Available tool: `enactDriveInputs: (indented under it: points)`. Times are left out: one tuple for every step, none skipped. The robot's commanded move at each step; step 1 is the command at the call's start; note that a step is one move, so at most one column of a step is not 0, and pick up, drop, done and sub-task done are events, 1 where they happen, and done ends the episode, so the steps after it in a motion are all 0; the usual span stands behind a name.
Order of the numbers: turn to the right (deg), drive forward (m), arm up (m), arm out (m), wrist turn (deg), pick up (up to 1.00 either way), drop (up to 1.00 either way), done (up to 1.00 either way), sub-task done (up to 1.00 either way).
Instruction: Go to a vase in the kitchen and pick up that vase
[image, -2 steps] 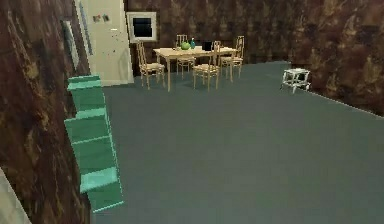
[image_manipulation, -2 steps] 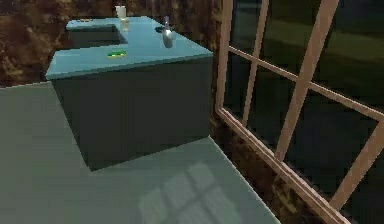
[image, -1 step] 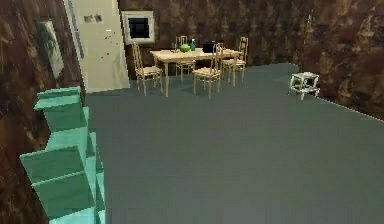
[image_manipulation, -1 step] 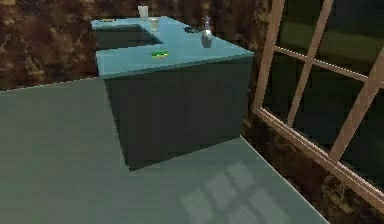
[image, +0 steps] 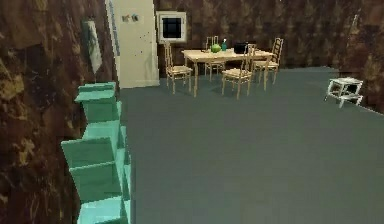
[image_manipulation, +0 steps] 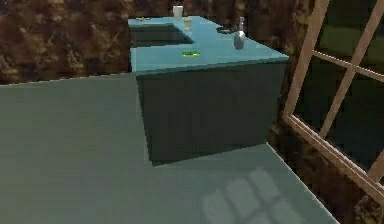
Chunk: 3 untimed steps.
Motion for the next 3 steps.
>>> enactDriveInputs:
  points:
    - [0.0, 0.55, 0.00, 0.00, 0.0, 0.00, 0.00, 0.00, 0.00]
    - [-45.0, 0.00, 0.00, 0.00, 0.0, 0.00, 0.00, 0.00, 0.00]
    - [-45.0, 0.00, 0.00, 0.00, 0.0, 0.00, 0.00, 0.00, 0.00]
